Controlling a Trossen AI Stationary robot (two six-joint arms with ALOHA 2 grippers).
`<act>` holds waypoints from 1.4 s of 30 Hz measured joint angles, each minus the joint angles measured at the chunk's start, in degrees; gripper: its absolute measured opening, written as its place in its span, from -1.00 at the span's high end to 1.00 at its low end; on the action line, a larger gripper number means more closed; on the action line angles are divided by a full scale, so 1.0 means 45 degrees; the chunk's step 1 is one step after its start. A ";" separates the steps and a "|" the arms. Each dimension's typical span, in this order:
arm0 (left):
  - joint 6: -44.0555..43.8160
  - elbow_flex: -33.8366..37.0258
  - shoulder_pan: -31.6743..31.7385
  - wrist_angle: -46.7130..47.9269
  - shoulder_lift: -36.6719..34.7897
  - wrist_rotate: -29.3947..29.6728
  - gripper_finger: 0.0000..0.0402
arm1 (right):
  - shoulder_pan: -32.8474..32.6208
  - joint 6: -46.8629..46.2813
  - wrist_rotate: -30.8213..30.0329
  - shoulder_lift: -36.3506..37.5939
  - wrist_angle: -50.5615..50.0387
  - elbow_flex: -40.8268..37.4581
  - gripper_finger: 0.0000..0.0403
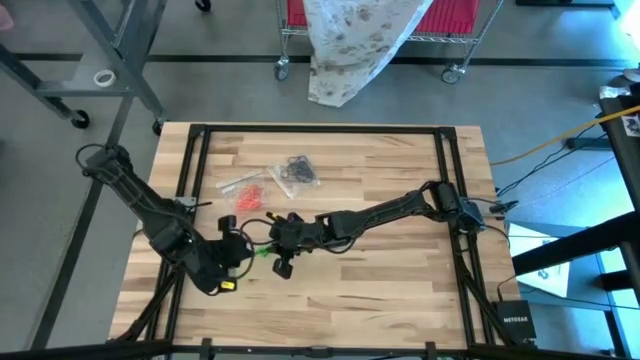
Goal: Sort rubber bands
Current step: Put the green rubber band into the transparent zip bag
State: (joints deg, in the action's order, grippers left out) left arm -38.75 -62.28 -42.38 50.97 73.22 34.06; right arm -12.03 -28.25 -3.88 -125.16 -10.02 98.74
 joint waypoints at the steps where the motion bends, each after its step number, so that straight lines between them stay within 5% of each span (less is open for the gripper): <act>1: 0.0040 0.0000 0.0024 0.0019 0.0088 -0.0030 0.99 | 0.0000 0.0000 0.0000 0.0000 0.0000 -0.0002 1.00; 16: 0.0617 0.0005 0.0814 0.0574 0.0362 -0.0936 0.97 | 0.0005 0.0049 0.0112 0.0005 0.0000 0.0000 1.00; 31: 0.0565 -0.0772 0.1346 0.1217 -0.0563 -0.1826 0.20 | 0.0005 0.0053 0.0112 0.0015 0.0000 0.0005 1.00; 42: -0.4971 0.0800 -0.1120 0.1874 -0.0595 -0.2673 0.20 | 0.0010 0.0680 0.0048 0.0015 -0.2291 0.0007 1.00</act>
State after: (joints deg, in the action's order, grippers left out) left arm -61.11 -58.68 -47.42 59.40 70.54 22.03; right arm -11.99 -25.19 -3.66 -125.10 -20.33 98.77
